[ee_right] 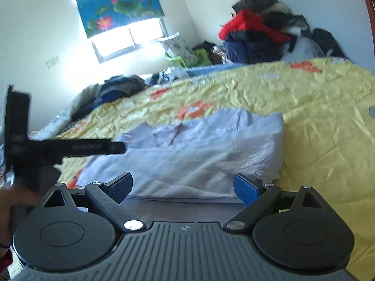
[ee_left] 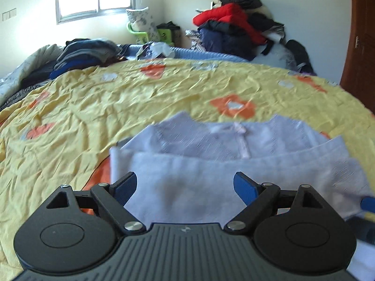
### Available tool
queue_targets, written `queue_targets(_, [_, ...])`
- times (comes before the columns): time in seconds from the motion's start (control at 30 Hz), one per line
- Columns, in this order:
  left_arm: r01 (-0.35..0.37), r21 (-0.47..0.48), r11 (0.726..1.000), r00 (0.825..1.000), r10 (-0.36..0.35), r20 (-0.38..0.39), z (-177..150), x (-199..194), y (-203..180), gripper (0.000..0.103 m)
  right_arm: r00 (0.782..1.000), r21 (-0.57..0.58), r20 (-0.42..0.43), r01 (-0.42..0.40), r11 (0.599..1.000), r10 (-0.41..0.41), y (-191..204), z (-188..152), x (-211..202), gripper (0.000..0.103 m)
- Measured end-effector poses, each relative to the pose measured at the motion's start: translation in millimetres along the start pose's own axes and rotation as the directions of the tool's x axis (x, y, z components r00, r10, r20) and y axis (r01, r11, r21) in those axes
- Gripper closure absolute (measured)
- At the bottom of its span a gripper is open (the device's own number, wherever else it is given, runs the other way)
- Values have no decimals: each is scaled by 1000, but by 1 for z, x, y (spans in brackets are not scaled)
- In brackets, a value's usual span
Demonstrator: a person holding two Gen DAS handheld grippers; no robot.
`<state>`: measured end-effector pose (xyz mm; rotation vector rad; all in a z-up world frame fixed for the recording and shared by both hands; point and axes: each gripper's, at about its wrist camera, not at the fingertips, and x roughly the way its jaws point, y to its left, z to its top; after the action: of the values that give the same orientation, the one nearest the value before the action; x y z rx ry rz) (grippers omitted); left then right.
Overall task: Fold small clothes
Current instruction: 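Open the left gripper to release the sleeve on the chest, then move both grippers toward the hem of the sweater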
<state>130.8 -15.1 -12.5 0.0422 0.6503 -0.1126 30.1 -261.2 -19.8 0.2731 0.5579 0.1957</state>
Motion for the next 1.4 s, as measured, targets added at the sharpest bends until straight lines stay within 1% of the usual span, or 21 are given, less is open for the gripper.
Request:
queue_targets(0.07, [-15,20,1000,1000,15,-6,-8,2,1,13,997,21,-33,69,997,-68,-1,2,5,9])
queue_targets(0.1, [-18,29,999,1000,19,-7,-11,3,2,13,997,23,-29,71,997,-70,-1,0,3,9])
queue_targets(0.17, [-20,47,999,1000,21,-9,-16,2,-1,13,999,14,-1,33,999,-33,4,-2,-3,9])
queue_targets(0.2, [-21,56,998,1000,22,-13,-18,3,-3,13,999,1,2,33,999,-33,6,-4,-4,9])
queue_targets(0.23, [-23,64,998,1000,24,-18,-19,3,-4,13,999,-11,-1,55,998,-55,6,-5,-2,8])
queue_targets(0.3, [-26,79,997,999,28,-18,-20,3,-10,13,989,-16,-15,145,989,-145,2,-6,8,8])
queue_targets(0.37, [-29,98,995,1000,30,-9,-22,0,-13,13,971,14,-11,239,971,-239,-7,-5,9,9])
queue_targets(0.4, [-31,107,994,1000,31,-4,-23,-2,-14,13,966,37,10,256,966,-257,-12,-6,5,9])
queue_targets(0.5, [-30,114,993,1000,31,-7,-24,-2,-15,13,969,78,58,237,968,-242,-18,-5,-8,9])
queue_targets(0.57, [-26,107,994,1000,27,-6,-25,-4,-15,13,970,63,85,225,972,-230,-14,-5,-14,8])
queue_targets(0.6, [-24,106,994,1000,24,-5,-25,-5,-15,13,974,47,92,202,978,-206,-12,-5,-15,8])
queue_targets(0.7, [-21,115,993,1000,21,-4,-26,-6,-17,13,989,17,40,145,989,-145,-8,-5,-5,7])
queue_targets(0.73, [-22,121,992,1000,23,-5,-27,-5,-18,13,989,14,14,148,989,-149,-7,-5,1,7])
queue_targets(0.8, [-24,123,992,1000,25,-7,-28,-5,-17,12,981,12,-26,191,982,-191,-8,-8,10,7])
queue_targets(0.83, [-21,120,993,1000,22,-7,-28,-5,-16,12,978,20,-32,208,978,-207,-9,-10,10,7])
queue_targets(0.9, [-21,115,993,1000,22,-6,-28,-5,-15,12,982,37,-12,189,981,-189,-9,-11,5,7])
queue_targets(0.97, [-23,109,994,1000,25,-10,-29,-4,-15,12,984,26,-6,178,984,-178,-6,-11,3,7])
queue_targets(1.03, [-22,102,995,1000,23,-11,-29,-6,-14,12,981,-2,-24,193,981,-193,-4,-11,7,6])
queue_targets(1.1, [-13,99,995,1000,14,-14,-29,-10,-14,12,976,-2,-55,213,977,-213,-4,-12,10,7])
queue_targets(1.17, [-3,96,995,1000,5,-15,-29,-15,-12,12,978,13,-42,206,979,-205,-4,-13,5,7])
queue_targets(1.4, [33,33,999,999,-32,-35,-37,-35,-1,12,983,-23,-21,179,984,-180,3,-17,-22,7])
